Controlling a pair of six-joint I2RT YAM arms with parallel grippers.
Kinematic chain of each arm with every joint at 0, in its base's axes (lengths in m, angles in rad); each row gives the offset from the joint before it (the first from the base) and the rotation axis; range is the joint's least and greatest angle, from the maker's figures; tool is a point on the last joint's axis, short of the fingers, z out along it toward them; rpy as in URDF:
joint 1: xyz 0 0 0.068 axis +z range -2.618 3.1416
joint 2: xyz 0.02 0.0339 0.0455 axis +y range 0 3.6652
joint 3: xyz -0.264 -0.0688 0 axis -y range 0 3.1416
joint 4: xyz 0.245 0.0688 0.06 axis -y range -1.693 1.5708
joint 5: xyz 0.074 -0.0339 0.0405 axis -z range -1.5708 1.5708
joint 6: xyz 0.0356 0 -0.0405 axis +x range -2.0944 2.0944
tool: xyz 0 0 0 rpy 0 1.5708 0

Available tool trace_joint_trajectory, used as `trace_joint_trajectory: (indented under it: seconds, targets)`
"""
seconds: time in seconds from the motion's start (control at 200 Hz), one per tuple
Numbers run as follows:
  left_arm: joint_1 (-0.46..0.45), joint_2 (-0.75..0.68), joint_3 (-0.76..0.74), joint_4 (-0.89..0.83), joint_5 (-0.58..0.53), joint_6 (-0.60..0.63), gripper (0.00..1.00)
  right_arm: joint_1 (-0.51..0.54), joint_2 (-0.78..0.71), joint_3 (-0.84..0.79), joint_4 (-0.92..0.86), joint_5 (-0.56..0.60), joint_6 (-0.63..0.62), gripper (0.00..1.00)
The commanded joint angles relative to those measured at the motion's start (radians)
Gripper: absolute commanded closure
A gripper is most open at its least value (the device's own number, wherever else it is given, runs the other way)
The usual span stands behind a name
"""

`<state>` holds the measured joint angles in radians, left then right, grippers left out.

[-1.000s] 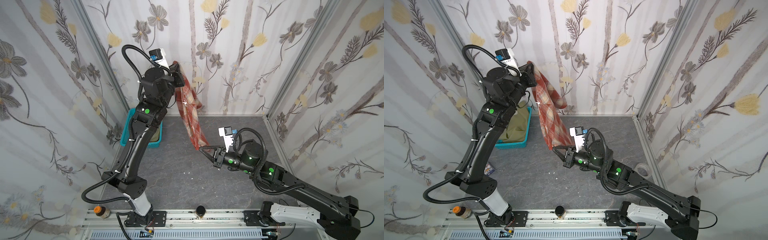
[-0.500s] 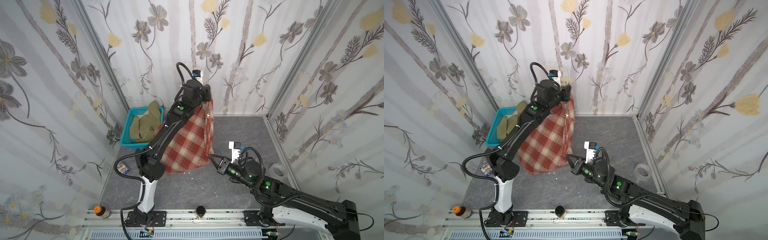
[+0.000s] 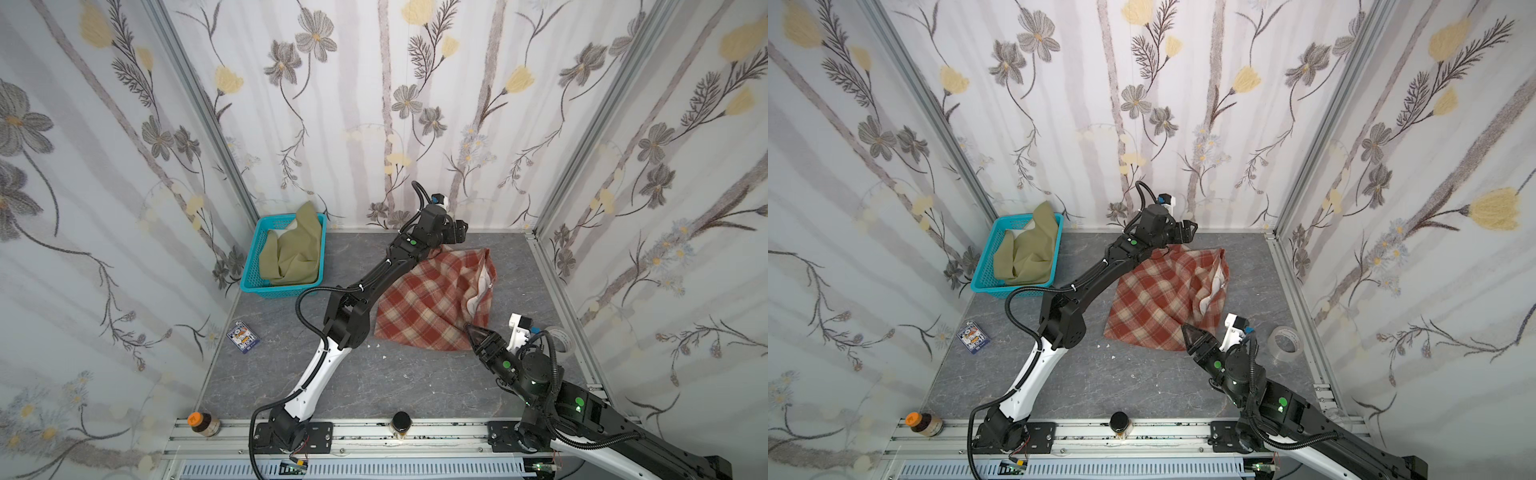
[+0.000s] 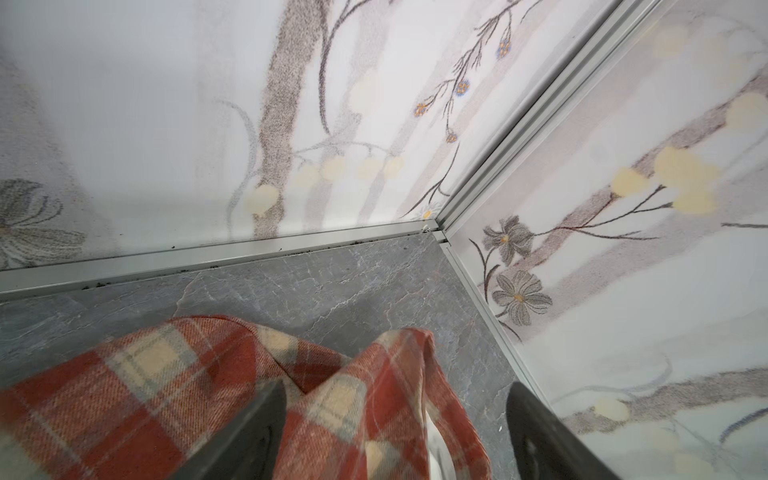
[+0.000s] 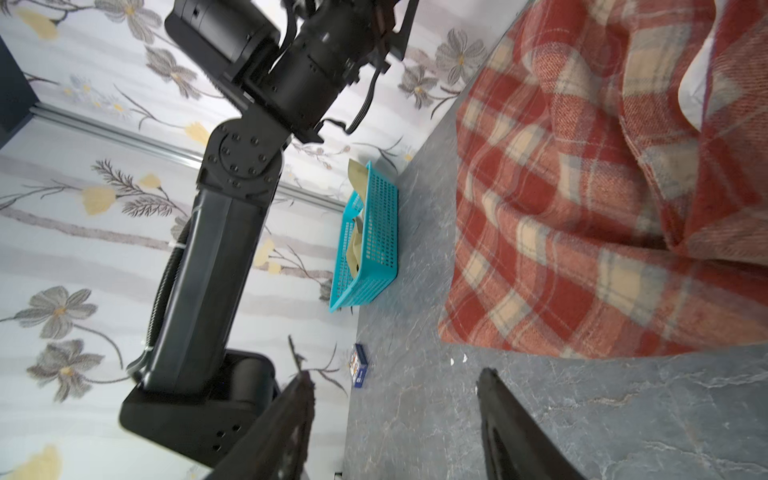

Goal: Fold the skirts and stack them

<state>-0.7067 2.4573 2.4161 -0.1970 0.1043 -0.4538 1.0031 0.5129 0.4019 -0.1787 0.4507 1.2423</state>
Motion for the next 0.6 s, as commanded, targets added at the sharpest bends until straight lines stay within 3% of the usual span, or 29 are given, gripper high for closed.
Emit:
trace_joint_trajectory:
  seconds: [0.0,0.14,0.28,0.455,0.6]
  targets:
    - [0.006,-0.170,-0.239,0.033,-0.038,-0.007,0.15,-0.044,0.038,0.033,-0.074,0.027,-0.068,0.35]
    - [0.009,-0.440,-0.726,0.038,-0.137,-0.036,0.17,-0.135,0.147,0.087,-0.028,-0.044,-0.169,0.37]
    - [0.016,-0.598,-1.060,0.052,-0.133,-0.134,0.21,-0.284,0.243,0.118,0.053,-0.177,-0.264,0.48]
    - [0.008,-0.651,-1.258,0.105,-0.129,-0.215,0.26,-0.486,0.353,0.133,0.148,-0.347,-0.342,0.66]
    - [0.006,-0.630,-1.317,0.113,-0.106,-0.256,0.29,-0.551,0.415,0.161,0.174,-0.377,-0.389,0.68]
